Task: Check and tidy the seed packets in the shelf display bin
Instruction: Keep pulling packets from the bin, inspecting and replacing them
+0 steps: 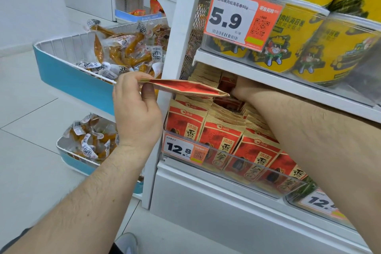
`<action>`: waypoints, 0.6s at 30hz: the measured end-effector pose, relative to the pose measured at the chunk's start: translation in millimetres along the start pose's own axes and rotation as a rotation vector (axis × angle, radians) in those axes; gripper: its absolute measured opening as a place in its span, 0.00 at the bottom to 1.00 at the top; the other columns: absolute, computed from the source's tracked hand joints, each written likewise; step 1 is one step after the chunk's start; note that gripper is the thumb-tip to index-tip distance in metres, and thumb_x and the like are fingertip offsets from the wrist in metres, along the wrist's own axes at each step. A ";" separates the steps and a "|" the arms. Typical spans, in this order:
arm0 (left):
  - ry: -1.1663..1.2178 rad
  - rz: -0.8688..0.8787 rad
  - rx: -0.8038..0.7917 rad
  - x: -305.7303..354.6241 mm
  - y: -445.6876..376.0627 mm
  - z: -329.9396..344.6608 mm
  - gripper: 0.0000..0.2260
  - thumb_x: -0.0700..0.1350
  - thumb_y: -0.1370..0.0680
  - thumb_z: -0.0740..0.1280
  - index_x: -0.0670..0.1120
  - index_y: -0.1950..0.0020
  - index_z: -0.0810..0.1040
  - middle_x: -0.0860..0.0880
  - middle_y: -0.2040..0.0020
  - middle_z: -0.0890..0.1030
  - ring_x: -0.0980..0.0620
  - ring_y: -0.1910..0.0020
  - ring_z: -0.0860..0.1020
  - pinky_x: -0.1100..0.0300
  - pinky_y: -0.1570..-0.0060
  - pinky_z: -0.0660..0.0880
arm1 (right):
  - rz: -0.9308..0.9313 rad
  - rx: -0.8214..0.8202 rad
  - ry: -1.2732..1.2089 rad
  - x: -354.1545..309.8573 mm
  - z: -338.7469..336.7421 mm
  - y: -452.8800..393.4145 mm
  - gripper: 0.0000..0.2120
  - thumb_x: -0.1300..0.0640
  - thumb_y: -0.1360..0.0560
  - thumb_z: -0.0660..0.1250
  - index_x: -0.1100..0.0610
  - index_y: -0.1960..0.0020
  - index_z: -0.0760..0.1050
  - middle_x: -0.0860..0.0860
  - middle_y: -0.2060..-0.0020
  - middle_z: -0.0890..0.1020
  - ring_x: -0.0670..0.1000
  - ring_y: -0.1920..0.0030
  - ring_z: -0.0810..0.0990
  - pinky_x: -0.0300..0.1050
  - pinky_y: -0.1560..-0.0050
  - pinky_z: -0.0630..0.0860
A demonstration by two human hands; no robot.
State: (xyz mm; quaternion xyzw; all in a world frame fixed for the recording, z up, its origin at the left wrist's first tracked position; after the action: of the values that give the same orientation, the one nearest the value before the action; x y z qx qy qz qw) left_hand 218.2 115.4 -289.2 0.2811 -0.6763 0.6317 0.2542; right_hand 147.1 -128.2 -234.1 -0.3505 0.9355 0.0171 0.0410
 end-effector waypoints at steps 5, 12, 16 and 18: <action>-0.009 -0.001 0.000 1.6 -0.9 -0.5 0.07 0.38 0.20 0.60 0.41 0.45 0.75 0.52 0.50 0.72 0.53 0.48 0.70 0.61 0.47 0.66 | -0.031 -0.024 -0.014 3.9 4.0 -1.8 0.19 0.59 0.25 0.68 0.62 0.35 0.72 0.60 0.42 0.78 0.61 0.42 0.78 0.47 0.50 0.72; -0.003 0.000 -0.002 1.1 0.6 1.1 0.07 0.37 0.20 0.60 0.42 0.45 0.75 0.52 0.50 0.71 0.56 0.48 0.68 0.61 0.47 0.66 | -0.041 -0.068 0.031 3.1 1.1 3.8 0.21 0.57 0.24 0.68 0.61 0.33 0.72 0.59 0.39 0.76 0.60 0.39 0.75 0.45 0.51 0.67; 0.004 0.000 -0.005 -0.9 0.1 0.8 0.07 0.37 0.21 0.60 0.42 0.45 0.76 0.53 0.50 0.72 0.56 0.49 0.68 0.60 0.47 0.66 | -0.041 -0.062 0.066 1.2 -2.7 7.8 0.18 0.58 0.24 0.69 0.61 0.36 0.74 0.59 0.42 0.78 0.60 0.42 0.77 0.46 0.52 0.69; 0.007 -0.006 -0.007 -0.6 0.1 0.1 0.07 0.37 0.21 0.60 0.42 0.45 0.76 0.53 0.50 0.71 0.56 0.49 0.68 0.60 0.47 0.66 | -0.049 -0.060 0.094 1.0 -4.1 10.5 0.15 0.57 0.24 0.69 0.60 0.39 0.76 0.58 0.46 0.79 0.59 0.45 0.78 0.46 0.53 0.70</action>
State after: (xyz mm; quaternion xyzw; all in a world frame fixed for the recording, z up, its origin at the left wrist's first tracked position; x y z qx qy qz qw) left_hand 218.5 115.3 -289.7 0.2801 -0.6768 0.6295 0.2593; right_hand 139.2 -121.2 -230.1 -0.3748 0.9266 0.0274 -0.0132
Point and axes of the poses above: each hand's wrist, its own y-axis away from the middle knuckle, its own z-axis out of the palm, x = y × z, the point moved 1 cm from there along -y, towards the middle knuckle
